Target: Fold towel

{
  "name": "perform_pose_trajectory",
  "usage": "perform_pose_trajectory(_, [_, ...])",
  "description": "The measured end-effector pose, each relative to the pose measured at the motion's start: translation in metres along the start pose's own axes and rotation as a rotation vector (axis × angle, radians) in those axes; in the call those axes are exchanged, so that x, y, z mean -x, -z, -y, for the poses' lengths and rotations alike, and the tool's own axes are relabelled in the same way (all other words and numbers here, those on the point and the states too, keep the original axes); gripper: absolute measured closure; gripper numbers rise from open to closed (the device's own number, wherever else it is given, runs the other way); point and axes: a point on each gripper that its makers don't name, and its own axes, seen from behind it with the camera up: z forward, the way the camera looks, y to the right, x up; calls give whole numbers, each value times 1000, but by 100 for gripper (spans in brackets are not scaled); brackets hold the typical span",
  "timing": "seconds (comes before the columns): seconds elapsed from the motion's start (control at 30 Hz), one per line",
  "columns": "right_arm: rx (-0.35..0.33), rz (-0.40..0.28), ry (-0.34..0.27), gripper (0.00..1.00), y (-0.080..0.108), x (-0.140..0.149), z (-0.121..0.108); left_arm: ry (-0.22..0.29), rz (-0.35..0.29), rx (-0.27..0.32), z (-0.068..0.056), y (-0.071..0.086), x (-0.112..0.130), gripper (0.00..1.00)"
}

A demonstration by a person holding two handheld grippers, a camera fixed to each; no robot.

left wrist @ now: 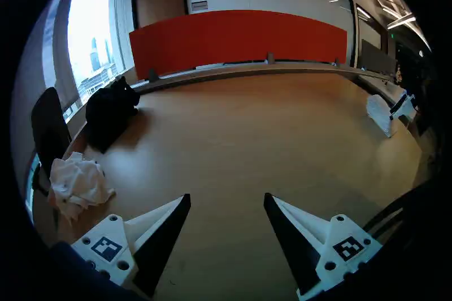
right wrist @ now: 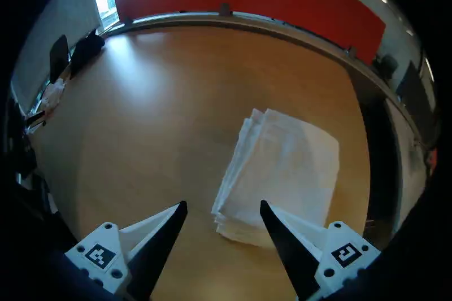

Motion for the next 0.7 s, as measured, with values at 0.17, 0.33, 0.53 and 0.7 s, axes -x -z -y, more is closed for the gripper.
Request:
perform_pose_trajectory(0.17, [16,-10,-35,0,1,-2,0,3,-2,-1,0,0,-1,4])
perform_pose_trajectory(0.33, [62,-12,-76,0,2,-1,-6,10,-4,-5,0,0,-2,4])
perform_pose_trajectory(0.53, [99,-18,-134,0,4,-2,-7,22,-5,-10,2,0,-2,4])
perform_pose_trajectory(0.7, [117,-27,-167,0,5,-3,-5,31,-5,-14,4,-1,-1,4])
